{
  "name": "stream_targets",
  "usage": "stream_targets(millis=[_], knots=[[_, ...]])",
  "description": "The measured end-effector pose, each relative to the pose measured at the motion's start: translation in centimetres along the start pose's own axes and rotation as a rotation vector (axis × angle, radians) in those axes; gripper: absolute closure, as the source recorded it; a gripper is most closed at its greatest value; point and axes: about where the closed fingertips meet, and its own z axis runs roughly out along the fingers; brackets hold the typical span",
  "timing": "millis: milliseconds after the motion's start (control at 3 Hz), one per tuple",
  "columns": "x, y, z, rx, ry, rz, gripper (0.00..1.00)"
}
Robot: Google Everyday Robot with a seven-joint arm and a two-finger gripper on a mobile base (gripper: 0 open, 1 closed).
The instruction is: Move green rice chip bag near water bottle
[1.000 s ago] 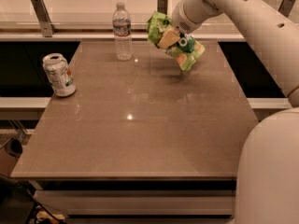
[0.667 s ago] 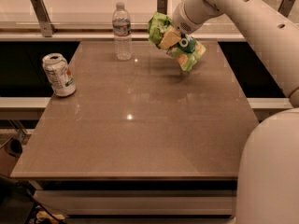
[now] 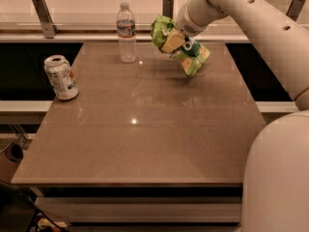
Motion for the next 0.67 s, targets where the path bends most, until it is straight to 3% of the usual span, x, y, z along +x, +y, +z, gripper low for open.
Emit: stream_targets(millis=[333,667], knots=[[0.01,0.18,0.33,-0.005,0.001,0.0,0.0],[0.01,0.18,0.34,-0.005,0.001,0.0,0.0]])
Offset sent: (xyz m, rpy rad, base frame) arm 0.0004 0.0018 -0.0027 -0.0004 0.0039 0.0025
